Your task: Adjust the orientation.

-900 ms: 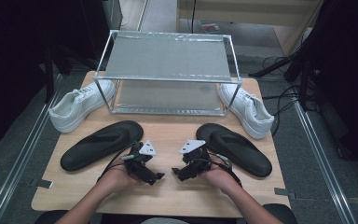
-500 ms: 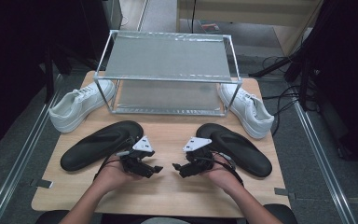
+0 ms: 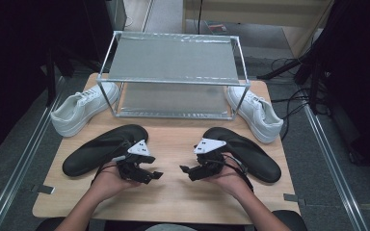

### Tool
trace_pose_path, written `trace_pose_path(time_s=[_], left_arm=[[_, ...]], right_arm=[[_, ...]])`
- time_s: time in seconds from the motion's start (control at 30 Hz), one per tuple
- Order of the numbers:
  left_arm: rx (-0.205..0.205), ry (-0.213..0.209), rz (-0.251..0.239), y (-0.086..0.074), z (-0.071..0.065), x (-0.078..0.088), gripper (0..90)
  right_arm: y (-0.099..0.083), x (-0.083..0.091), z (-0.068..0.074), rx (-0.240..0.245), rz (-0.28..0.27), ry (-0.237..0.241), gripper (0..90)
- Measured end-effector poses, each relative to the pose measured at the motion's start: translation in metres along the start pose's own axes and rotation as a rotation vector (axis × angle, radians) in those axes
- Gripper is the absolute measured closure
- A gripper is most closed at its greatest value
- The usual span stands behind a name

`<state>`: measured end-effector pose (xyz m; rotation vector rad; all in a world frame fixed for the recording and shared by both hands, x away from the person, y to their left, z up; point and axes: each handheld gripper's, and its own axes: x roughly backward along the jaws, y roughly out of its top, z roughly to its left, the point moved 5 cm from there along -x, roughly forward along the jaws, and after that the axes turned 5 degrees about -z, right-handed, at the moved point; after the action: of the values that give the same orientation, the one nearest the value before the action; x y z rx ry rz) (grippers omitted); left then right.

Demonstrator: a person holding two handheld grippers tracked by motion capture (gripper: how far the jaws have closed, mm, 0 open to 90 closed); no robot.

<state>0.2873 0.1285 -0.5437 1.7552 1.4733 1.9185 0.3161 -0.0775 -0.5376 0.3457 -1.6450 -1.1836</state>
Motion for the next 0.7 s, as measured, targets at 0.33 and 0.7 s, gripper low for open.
trace_pose_path(time_s=[0.33,0.7], left_arm=[[-0.004,-0.013,-0.012,0.001,0.004,0.006,28.8],[0.004,-0.021,-0.005,0.002,0.009,0.015,26.8]], right_arm=[[-0.001,-0.001,0.005,0.012,0.017,0.063,27.1],[-0.001,0.003,-0.003,-0.025,0.04,0.078,36.5]])
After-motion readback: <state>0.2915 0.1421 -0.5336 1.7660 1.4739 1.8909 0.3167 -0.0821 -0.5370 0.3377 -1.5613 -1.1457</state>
